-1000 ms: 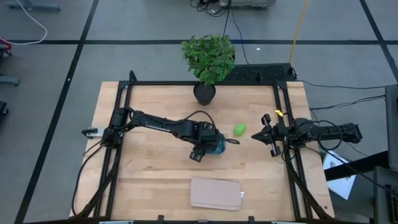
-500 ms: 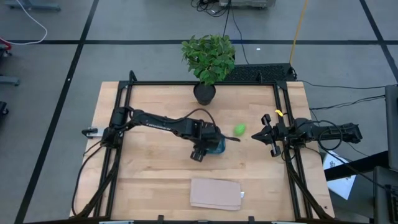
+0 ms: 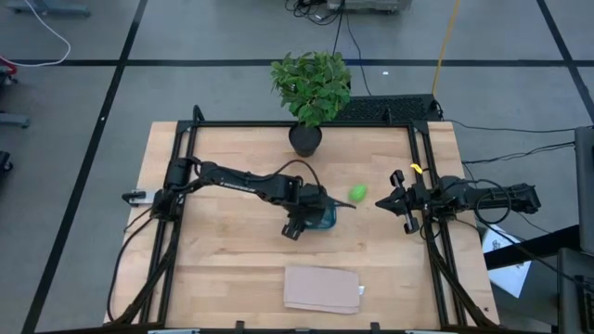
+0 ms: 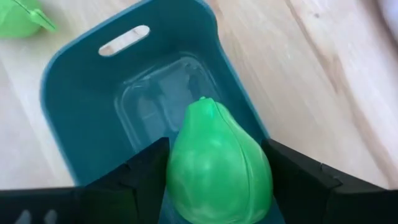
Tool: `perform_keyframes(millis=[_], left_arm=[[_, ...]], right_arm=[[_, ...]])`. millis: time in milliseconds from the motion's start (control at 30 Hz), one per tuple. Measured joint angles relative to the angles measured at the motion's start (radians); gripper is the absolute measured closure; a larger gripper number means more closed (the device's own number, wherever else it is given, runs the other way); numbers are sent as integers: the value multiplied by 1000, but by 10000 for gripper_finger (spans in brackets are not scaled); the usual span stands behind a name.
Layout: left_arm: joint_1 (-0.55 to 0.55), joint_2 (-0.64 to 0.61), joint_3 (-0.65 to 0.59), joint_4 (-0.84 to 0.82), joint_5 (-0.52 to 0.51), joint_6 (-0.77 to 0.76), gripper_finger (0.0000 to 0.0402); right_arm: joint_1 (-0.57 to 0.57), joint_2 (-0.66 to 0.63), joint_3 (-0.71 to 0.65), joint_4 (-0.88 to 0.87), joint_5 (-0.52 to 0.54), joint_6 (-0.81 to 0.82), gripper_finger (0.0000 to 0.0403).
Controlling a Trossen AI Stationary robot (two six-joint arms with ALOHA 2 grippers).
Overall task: Pick and placing Produce into tupperware
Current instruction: Put the avocado into the blue container
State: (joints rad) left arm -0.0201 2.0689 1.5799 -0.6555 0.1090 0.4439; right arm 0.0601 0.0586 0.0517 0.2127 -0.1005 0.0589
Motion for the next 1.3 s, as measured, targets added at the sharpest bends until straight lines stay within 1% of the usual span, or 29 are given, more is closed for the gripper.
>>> perform_keyframes(millis=[100,200,633,733,833,1000,1133,1300], left_arm=[[25,0,0,0,44,-37,160],[43,0,0,-5,43,-45,160],[41,0,0,5,34,45,160],[44,0,0,3,56,27,160],[54,0,0,4,104,-10,160],[55,0,0,5,96,-30,160],[56,9,-30,16,43,-44,160],[55,12,-46,36,22,-34,160]], right_arm=[[0,0,0,0,0,0,403],[0,0,0,0,0,0,403],[0,0,0,0,0,-19,403],[0,0,0,0,0,-14,403],[0,0,0,0,0,-12,403],[0,0,0,0,0,-11,403],[0,0,0,0,0,-11,403],[0,0,0,-1,0,-11,403]])
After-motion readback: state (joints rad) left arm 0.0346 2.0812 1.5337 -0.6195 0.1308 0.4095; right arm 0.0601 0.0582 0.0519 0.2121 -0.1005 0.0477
